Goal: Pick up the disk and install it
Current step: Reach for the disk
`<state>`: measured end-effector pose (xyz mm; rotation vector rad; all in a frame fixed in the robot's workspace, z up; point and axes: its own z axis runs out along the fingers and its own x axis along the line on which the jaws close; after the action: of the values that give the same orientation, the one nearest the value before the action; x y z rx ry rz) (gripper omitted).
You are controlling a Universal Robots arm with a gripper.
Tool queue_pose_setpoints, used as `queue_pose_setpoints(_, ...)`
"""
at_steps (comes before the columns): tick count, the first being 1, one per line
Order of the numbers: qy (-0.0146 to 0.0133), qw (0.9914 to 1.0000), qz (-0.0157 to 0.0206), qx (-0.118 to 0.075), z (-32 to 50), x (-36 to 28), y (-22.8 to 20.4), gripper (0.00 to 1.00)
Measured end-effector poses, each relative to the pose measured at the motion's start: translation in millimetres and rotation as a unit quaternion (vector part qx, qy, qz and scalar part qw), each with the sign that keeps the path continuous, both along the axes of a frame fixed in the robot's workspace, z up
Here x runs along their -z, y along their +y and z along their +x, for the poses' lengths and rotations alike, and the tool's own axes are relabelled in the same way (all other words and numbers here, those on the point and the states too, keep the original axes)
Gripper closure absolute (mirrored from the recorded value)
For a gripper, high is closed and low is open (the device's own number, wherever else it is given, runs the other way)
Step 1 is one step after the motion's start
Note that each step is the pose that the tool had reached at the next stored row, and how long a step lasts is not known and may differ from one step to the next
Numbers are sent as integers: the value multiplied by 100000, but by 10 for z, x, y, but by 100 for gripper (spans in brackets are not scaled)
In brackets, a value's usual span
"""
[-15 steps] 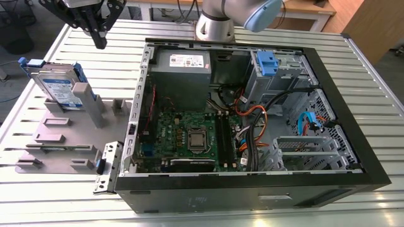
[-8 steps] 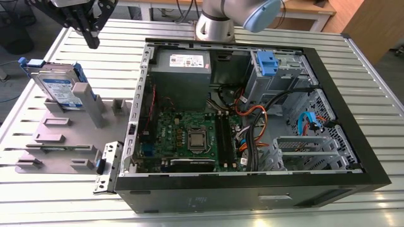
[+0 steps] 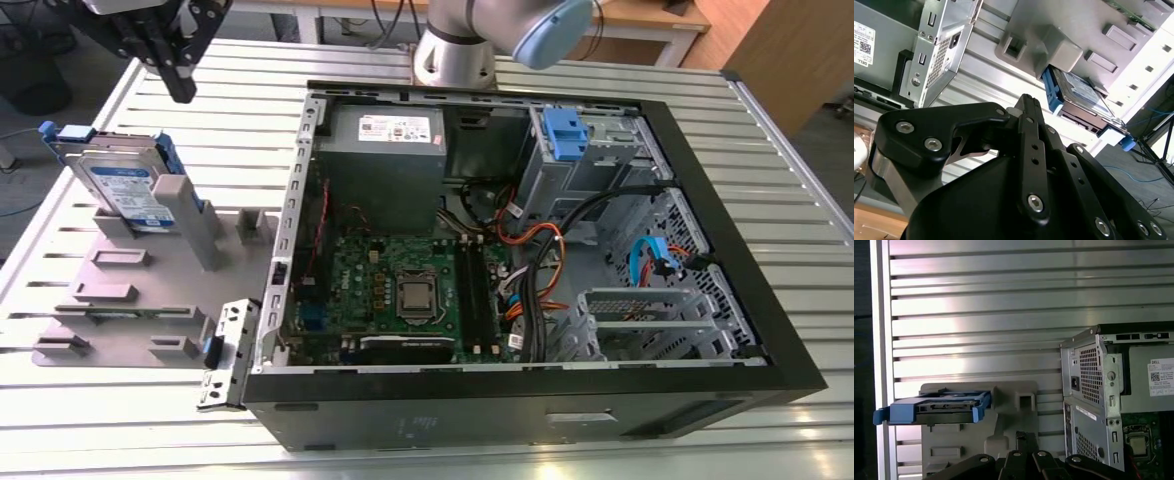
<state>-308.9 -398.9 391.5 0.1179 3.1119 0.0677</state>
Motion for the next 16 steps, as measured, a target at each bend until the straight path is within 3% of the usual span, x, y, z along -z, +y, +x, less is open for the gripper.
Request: queue_pose_setpoints(16,8,100000,-11,4,-316,111,7,89)
